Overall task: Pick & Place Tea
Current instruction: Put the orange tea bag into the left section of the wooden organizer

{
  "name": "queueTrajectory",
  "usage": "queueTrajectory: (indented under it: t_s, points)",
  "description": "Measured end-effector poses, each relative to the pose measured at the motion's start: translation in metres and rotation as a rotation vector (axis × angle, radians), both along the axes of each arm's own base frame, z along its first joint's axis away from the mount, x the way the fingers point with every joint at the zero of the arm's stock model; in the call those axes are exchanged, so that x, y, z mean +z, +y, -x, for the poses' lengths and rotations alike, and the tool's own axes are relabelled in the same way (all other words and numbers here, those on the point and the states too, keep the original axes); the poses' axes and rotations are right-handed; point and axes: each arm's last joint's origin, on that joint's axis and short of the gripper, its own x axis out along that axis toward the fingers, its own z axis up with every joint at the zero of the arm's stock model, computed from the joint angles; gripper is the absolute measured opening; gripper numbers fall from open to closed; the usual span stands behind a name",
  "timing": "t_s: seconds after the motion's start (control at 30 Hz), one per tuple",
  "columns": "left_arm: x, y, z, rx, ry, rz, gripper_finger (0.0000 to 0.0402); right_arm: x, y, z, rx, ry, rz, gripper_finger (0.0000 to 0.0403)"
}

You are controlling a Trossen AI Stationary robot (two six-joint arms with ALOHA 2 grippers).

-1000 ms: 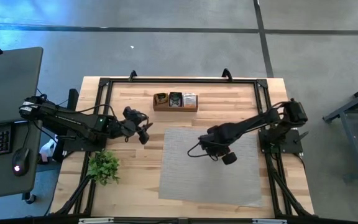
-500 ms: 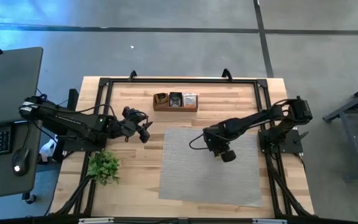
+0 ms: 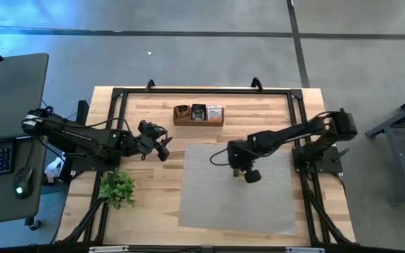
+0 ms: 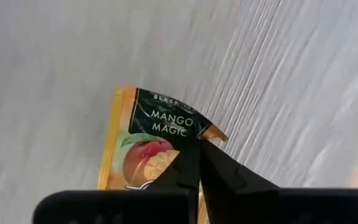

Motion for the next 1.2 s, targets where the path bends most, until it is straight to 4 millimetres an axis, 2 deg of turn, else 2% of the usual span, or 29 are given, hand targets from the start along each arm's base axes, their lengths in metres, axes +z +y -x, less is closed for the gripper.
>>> queueTrajectory:
  t_s: [0.17, 0.23, 0.37, 0.43, 0.5, 0.57, 0.63, 0.77, 0.87, 1.03, 1.2]
  points:
    - [0.000, 0.000, 0.000, -0.010, 0.011, -0.005, 0.0166, 0.016, -0.004, -0.021, -0.090, -0.265, -0.004, 0.0008]
    - [0.000, 0.000, 0.000, -0.012, 0.012, -0.004, 0.0166, 0.023, -0.008, -0.037, -0.151, -0.437, 0.046, 0.0003]
    - [0.000, 0.000, 0.000, -0.005, 0.010, -0.010, 0.0166, 0.035, -0.025, -0.072, -0.478, -0.863, 0.226, 0.0005]
    - [0.000, 0.000, 0.000, -0.004, 0.010, -0.010, 0.0166, 0.040, -0.035, -0.084, -0.654, -1.090, 0.219, 0.0005]
    - [0.000, 0.000, 0.000, -0.003, 0.010, -0.011, 0.0166, 0.044, -0.044, -0.096, -0.737, -1.289, 0.171, 0.0002]
    - [0.000, 0.000, 0.000, -0.007, 0.013, -0.012, 0.0166, 0.040, -0.052, -0.110, -0.766, -1.378, 0.175, 0.0002]
    - [0.000, 0.000, 0.000, -0.016, 0.022, -0.022, 0.0166, 0.031, -0.061, -0.128, -0.813, -1.365, 0.221, 0.0002]
    - [-0.001, 0.000, 0.000, -0.022, 0.030, -0.031, 0.0166, 0.009, -0.081, -0.171, -0.866, -1.219, 0.321, 0.0001]
    - [-0.001, 0.000, 0.000, -0.022, 0.027, -0.026, 0.0166, -0.008, -0.095, -0.191, -1.040, -1.097, 0.434, 0.0001]
    - [-0.001, 0.000, 0.000, -0.022, 0.027, -0.025, 0.0166, -0.017, -0.105, -0.201, -1.192, -0.978, 0.534, 0.0001]
    - [-0.001, 0.000, 0.001, -0.024, 0.034, -0.029, 0.0166, -0.025, -0.115, -0.197, -1.245, -0.966, 0.490, 0.0001]
